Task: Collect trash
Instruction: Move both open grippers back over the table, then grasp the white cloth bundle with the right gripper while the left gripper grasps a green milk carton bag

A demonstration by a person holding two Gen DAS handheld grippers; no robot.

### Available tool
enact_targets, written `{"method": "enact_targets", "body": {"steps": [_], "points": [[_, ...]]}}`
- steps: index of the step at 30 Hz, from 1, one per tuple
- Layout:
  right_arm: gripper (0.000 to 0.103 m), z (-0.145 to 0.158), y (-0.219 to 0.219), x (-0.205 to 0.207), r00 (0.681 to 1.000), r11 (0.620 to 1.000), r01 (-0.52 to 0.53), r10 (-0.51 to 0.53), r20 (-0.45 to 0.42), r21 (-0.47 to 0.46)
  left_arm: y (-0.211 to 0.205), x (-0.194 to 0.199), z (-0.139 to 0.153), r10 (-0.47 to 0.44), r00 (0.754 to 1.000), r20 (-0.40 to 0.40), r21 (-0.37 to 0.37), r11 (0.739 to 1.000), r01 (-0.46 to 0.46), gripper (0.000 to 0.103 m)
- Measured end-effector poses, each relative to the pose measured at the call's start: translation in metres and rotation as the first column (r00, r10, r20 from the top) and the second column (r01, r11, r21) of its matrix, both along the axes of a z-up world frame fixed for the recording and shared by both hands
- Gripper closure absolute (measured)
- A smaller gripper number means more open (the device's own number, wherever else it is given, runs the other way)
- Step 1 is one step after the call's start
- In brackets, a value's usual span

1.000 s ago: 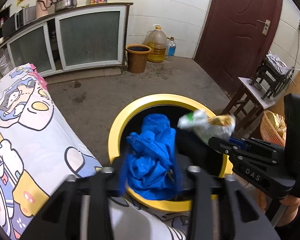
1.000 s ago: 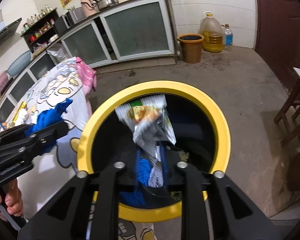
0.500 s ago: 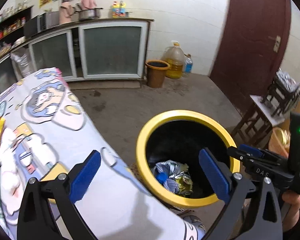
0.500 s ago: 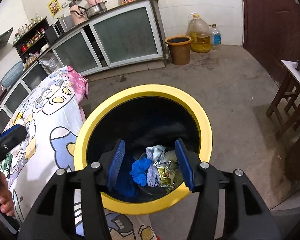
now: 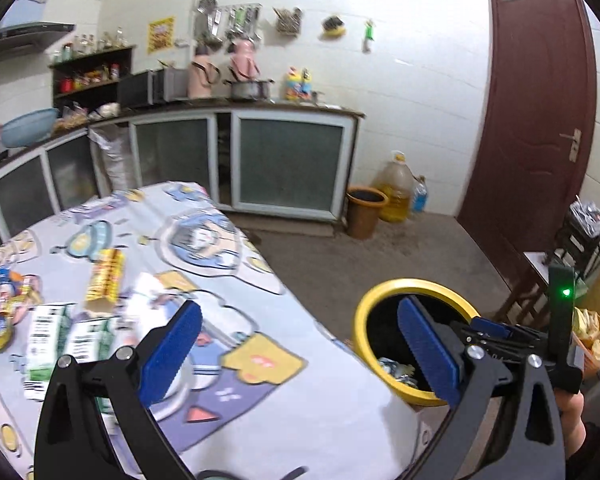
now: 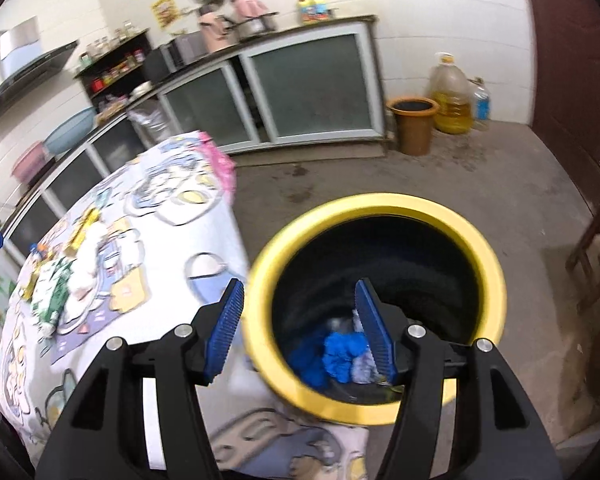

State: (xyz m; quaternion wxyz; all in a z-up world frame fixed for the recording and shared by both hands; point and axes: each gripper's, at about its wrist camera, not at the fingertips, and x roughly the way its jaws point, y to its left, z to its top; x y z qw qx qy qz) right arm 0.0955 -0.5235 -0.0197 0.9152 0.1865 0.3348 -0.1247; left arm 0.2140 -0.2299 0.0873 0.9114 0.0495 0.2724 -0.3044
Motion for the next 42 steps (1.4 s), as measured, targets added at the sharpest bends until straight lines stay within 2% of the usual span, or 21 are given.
{"method": "enact_targets", "body": {"steps": [6,11,16,22,28,33,38,42], "points": [[0.047,0.013,0.062,0.038,0.99,0.99,-0.142,0.142,0.017,-0.027,0.062,0.006,0.01,0.08,0.997,0.017,-0.037,0.996,-0.08,0.008],[0.047,0.015,0.119,0.068,0.963,0.962,-0.268,0.269,0.016,-0.046,0.124,0.023,0.003,0.174,0.984,0.026,-0.041,0.984,-0.173,0.008],[0.047,0.016,0.171,0.09,0.921,0.919,-0.386,0.388,0.018,-0.078,0.189,0.041,-0.017,0.292,0.956,0.028,-0.001,0.957,-0.292,0.008],[0.047,0.008,0.211,0.116,0.876,0.872,-0.481,0.482,-0.018,-0.089,0.24,0.061,-0.044,0.386,0.922,0.0,0.082,0.919,-0.385,0.008],[0.047,-0.001,0.237,0.14,0.854,0.848,-0.52,0.516,-0.065,-0.102,0.259,0.081,-0.071,0.425,0.905,-0.04,0.139,0.899,-0.416,0.008],[0.047,-0.007,0.247,0.165,0.849,0.846,-0.527,0.52,-0.094,-0.075,0.258,0.103,-0.086,0.406,0.909,-0.089,0.144,0.909,-0.392,0.008],[0.047,-0.013,0.258,0.185,0.835,0.836,-0.547,0.539,-0.11,-0.049,0.257,0.143,-0.096,0.422,0.894,-0.15,0.17,0.902,-0.398,0.008],[0.047,-0.017,0.263,0.199,0.831,0.835,-0.549,0.541,-0.128,-0.038,0.251,0.171,-0.101,0.413,0.89,-0.193,0.191,0.906,-0.378,0.008]]}}
